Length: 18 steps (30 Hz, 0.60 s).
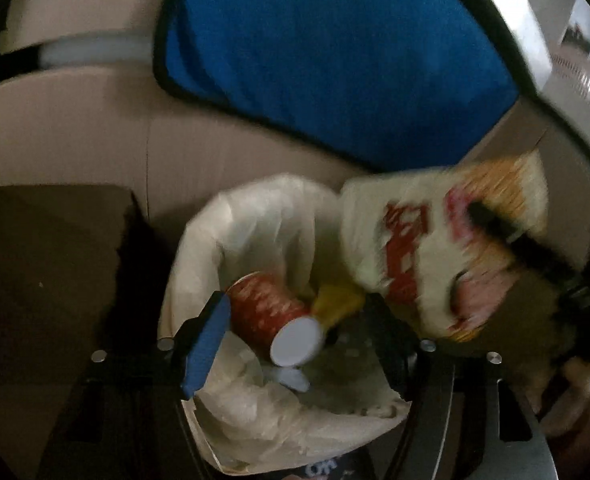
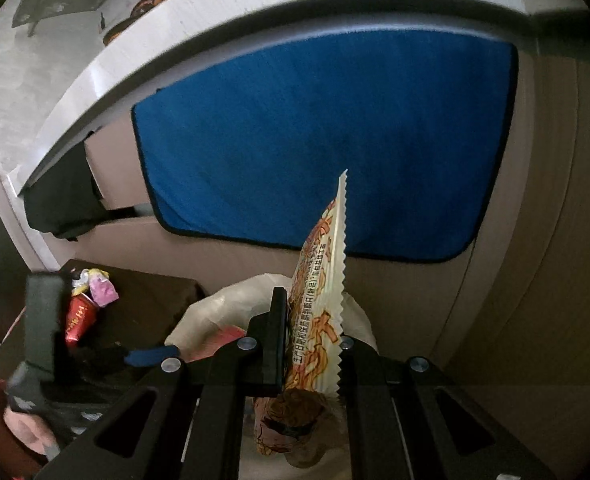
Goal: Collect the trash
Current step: 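Open both tools to drop the cup and chips bag into the bin, then move both tools back toward the remaining trash on the table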
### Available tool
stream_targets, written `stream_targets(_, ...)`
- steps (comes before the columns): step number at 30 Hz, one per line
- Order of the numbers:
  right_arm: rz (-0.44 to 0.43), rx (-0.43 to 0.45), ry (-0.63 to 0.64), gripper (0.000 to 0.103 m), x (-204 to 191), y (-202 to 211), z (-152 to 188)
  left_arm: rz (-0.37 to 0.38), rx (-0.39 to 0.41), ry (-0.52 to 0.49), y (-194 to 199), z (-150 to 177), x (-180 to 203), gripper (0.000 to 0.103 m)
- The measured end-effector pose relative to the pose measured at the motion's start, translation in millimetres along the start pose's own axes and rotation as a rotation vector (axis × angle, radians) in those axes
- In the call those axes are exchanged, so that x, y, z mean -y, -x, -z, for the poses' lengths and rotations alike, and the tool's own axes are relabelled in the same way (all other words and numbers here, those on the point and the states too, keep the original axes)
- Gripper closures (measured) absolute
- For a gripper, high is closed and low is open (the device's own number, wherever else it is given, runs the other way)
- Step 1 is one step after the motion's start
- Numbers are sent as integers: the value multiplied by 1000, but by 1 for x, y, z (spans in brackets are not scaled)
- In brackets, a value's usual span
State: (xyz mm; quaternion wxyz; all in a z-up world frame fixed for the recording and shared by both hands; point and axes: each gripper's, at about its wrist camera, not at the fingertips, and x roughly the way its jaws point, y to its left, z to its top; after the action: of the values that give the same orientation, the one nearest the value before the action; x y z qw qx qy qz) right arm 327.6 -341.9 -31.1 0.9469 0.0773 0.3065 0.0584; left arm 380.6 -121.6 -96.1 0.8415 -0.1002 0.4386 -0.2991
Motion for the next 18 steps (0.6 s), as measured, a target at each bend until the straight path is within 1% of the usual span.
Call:
stream_targets(2,-12,-19,-10,95,-2,-11,1,-1,53,19,19,-6,-5,33)
stream_targets(4,-30,-41,-15,95,-7,-22,3,-36,102,19,37,-9,-9,33)
stream_targets(6,-47,-73,-10,95,-16,-37,8,-97,136,1,50,-14,-14,33)
stream_targets(8,-75,-126,-12,95,-24,-56,15,-176,164,-19,64,-13,-23,33)
stream_targets(10,-103,-191,-33,95,-30,-80,25,-237,163,-28,74,-4,-32,33)
stream_targets(12,-108,-260,-46,95,-38,-106,36,-276,151,-20,83,2,-44,33)
stream_targets(14,-111,-305,-62,95,-40,-119,43,-310,148,-9,95,9,-57,33)
stream_targets(16,-107,-359,-87,92,-40,-130,49,-355,165,-9,110,17,-70,33)
stream_targets(18,-96,-370,-99,90,-39,-128,50,-397,179,-10,121,25,-79,33)
